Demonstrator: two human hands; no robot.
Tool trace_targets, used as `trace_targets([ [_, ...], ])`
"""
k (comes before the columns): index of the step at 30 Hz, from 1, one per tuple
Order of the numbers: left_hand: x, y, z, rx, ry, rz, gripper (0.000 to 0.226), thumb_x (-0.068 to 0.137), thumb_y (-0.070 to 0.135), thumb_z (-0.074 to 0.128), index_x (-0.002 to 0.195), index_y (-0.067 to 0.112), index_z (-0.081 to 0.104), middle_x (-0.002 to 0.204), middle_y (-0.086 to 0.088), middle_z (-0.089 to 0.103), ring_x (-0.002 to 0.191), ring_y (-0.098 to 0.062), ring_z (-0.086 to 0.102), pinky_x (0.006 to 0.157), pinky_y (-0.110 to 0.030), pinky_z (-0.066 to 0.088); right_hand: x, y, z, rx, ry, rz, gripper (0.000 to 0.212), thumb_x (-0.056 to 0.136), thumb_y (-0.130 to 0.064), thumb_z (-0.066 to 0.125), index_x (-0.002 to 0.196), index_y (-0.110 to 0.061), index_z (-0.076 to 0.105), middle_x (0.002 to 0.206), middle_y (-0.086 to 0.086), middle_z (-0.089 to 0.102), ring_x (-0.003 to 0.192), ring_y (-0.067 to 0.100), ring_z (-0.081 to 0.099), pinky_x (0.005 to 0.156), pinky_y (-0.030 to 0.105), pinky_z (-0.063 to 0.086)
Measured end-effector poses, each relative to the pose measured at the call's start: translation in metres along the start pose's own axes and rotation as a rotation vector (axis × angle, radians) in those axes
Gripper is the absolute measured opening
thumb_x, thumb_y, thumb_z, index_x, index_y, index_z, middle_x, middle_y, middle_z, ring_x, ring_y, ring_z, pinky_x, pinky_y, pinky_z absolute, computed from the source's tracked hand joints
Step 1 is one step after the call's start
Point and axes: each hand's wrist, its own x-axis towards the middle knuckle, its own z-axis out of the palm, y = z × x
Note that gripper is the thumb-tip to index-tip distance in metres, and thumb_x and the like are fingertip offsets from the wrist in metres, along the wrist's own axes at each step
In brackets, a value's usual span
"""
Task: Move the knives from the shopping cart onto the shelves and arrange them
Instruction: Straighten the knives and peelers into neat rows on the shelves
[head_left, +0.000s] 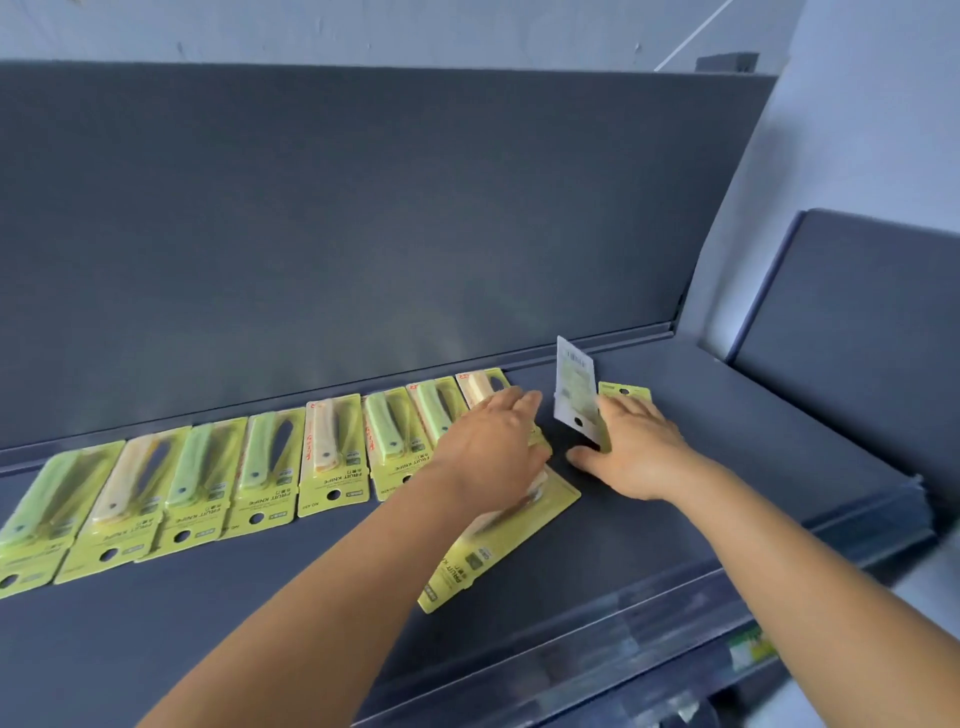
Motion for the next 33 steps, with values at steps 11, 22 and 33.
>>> trace_targets([
  [11, 0.064, 0.062, 0.024, 0.073, -0.086, -0.196, 0.052, 0.095, 0.044, 0.046, 0.133, 0.008, 0.041, 0.131, -0.011, 0.047, 0.123, -0.029, 0.044, 0.094, -0.041, 0.042, 0.018, 0.055, -0.015, 0.114, -0.005, -0.124, 0.056, 0.097, -0.032, 0.05, 0.147, -0.014, 0.032, 0.159, -0.005, 0.009, 0.145, 0.017, 0.016, 0.113, 0.028, 0.022],
  [22, 0.073, 0.073, 0.026, -0.268, 0.16, -0.323, 0.053, 0.085, -0.005, 0.043, 0.135, 0.013, 0.046, 0.121, -0.015, 0.048, 0.095, -0.031, 0.058, 0.075, -0.03, 0.046, 0.045, 0.09, -0.021, 0.153, -0.015, -0.207, 0.054, 0.098, -0.031, 0.049, 0.147, -0.019, 0.031, 0.159, -0.009, 0.008, 0.144, 0.015, 0.019, 0.11, 0.027, 0.025],
  [33, 0.058, 0.082, 0.037, 0.065, -0.002, -0.228, 0.045, 0.097, 0.031, 0.04, 0.139, 0.013, 0.039, 0.146, -0.005, 0.031, 0.132, -0.026, 0.031, 0.108, -0.038, 0.033, 0.04, 0.106, -0.032, 0.179, 0.046, -0.203, 0.048, 0.097, -0.014, 0.039, 0.145, -0.017, 0.034, 0.152, -0.004, 0.028, 0.135, 0.021, 0.035, 0.1, 0.028, 0.037],
])
